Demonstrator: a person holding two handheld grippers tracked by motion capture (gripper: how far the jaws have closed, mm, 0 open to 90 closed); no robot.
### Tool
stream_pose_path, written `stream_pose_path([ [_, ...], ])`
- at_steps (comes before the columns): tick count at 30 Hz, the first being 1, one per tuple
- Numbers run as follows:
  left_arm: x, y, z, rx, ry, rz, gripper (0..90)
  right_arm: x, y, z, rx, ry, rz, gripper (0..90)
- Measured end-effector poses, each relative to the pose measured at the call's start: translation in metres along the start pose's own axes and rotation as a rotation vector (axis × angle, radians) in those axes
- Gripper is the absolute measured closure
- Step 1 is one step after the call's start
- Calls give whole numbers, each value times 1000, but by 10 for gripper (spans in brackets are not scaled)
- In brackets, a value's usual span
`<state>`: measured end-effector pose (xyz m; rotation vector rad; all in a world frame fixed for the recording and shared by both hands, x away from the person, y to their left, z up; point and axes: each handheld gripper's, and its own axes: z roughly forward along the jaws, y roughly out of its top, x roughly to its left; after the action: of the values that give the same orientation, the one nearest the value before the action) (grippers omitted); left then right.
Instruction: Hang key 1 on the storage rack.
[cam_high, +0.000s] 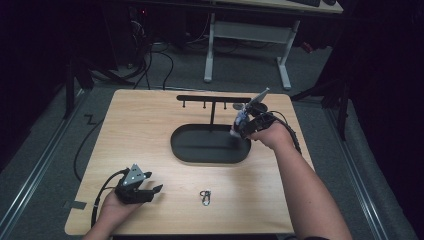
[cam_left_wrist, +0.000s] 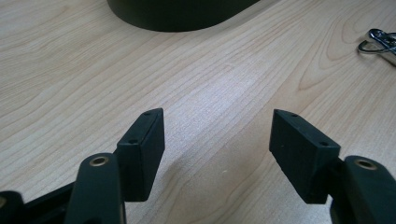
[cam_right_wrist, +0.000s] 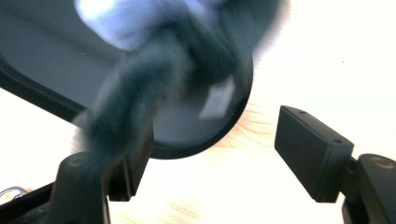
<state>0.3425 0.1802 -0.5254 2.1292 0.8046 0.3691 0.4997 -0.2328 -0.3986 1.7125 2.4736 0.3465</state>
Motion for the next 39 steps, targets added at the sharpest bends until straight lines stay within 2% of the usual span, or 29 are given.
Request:
stream_pose_path([
  [4,-1,1,0,-1,-9,-7,363,-1,-12,-12,-37,-1,5,278],
  [8,-1,2,0,0,-20,-15,368,1,-32,-17,-79,-24,-7,294],
  [9,-2,2,0,0,-22,-17,370,2,-44,-16,-99,-31,-17,305],
  [12,-3,2,0,5,-30,-18,374,5,-58,-12,-117,-30,-23,313],
  [13,-4,3,0,2,-35,-21,381,11,-78,-6,-126,-5,-36,321],
  [14,-4,3,0,2,-35,-21,385,11,-78,-6,-126,-5,-36,321],
  [15,-5,3,0,4,-39,-21,386,16,-93,0,-145,9,-30,325],
  [17,-6,3,0,6,-42,-20,390,21,-108,5,-173,4,-44,331],
  [18,-6,4,1,10,-45,-19,390,21,-108,5,-173,4,-44,331],
  [19,-8,4,2,14,-47,-17,393,25,-121,10,-206,-3,-46,334],
  [20,-8,4,2,14,-47,-17,394,25,-121,10,-206,-3,-46,334],
  [21,-10,4,3,16,-48,-15,395,27,-134,15,-245,-5,-54,340],
  [22,-10,4,3,16,-48,-15,397,27,-134,15,-245,-5,-54,340],
  [28,-14,5,4,24,-68,-16,403,32,-172,31,-377,7,-14,346],
  [29,-16,5,4,24,-82,-20,410,33,-187,37,-428,8,5,351],
  [30,-16,5,4,24,-82,-20,414,33,-187,37,-428,8,5,351],
  [31,-19,6,4,26,-95,-20,420,36,-202,43,-479,-1,18,356],
  [33,-24,7,6,36,-110,-11,437,40,-220,47,-559,-37,11,379],
  [34,-24,7,6,36,-110,-11,446,40,-220,47,-559,-37,11,379],
  [35,-28,7,8,42,-111,-2,446,40,-230,50,-598,-45,12,413],
  [36,-31,8,10,50,-114,8,457,39,-237,50,-602,-21,36,420],
  [37,-35,9,12,54,-117,11,511,37,-241,45,-625,5,42,430],
  [38,-42,12,17,60,-137,-1,562,37,-242,43,-639,-16,25,459],
  [39,-47,15,20,69,-145,-5,618,36,-242,43,-641,-23,31,478],
])
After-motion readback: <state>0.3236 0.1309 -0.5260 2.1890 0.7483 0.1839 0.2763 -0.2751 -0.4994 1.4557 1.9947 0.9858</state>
